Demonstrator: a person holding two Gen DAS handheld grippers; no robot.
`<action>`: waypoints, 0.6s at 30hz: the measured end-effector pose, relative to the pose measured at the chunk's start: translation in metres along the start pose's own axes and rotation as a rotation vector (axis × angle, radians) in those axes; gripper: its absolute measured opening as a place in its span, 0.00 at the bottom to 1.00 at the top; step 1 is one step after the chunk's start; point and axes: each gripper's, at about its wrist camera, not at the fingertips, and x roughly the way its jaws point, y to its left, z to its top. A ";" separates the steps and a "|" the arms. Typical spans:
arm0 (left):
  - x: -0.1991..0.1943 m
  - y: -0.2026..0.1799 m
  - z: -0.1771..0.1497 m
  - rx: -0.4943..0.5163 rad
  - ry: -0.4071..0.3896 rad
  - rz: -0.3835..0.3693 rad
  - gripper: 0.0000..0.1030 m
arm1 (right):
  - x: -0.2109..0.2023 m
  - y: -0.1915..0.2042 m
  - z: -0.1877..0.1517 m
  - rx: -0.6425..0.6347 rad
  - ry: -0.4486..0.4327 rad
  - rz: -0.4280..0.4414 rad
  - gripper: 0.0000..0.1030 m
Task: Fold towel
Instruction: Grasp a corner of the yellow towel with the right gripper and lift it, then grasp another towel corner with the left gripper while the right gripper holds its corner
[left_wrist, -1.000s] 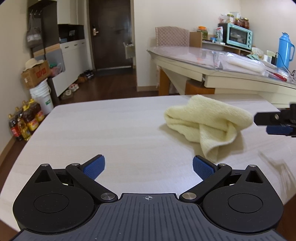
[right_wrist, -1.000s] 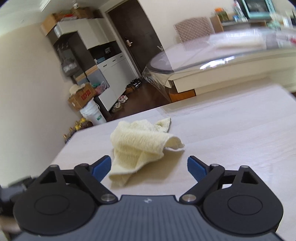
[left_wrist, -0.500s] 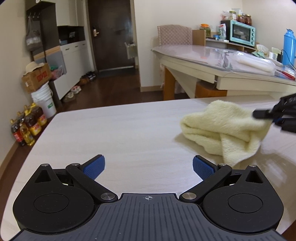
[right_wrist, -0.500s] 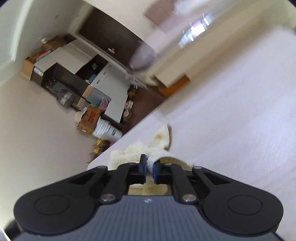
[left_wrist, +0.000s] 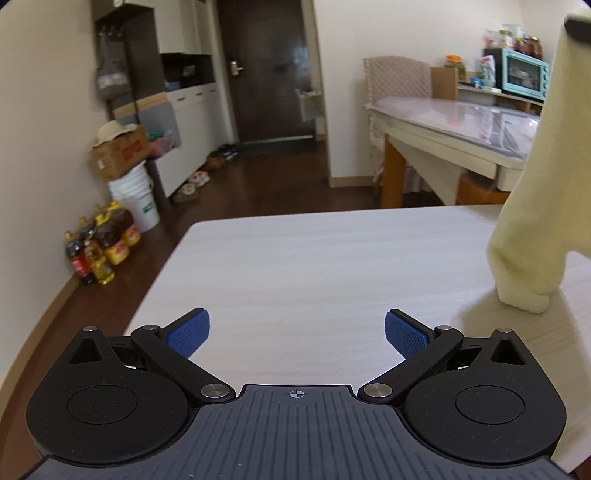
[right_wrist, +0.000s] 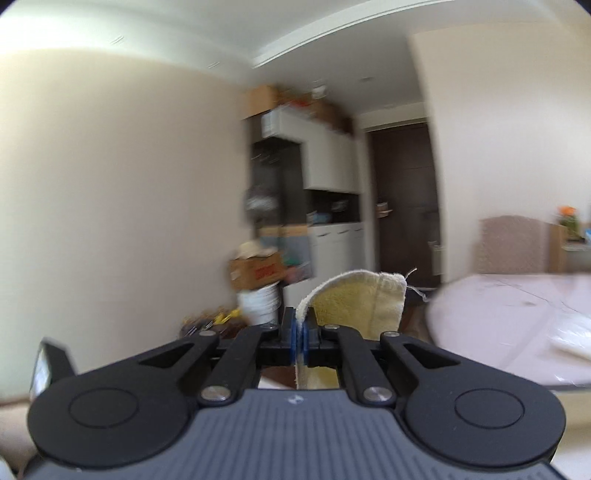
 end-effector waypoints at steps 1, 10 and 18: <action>0.000 0.002 0.000 0.000 0.003 0.002 1.00 | 0.006 0.011 -0.005 -0.033 0.042 0.031 0.04; -0.007 0.021 -0.006 0.023 0.052 -0.055 1.00 | 0.046 0.097 -0.111 -0.288 0.460 0.211 0.09; -0.019 -0.018 -0.003 0.150 0.008 -0.238 1.00 | -0.004 0.083 -0.119 -0.207 0.451 0.143 0.22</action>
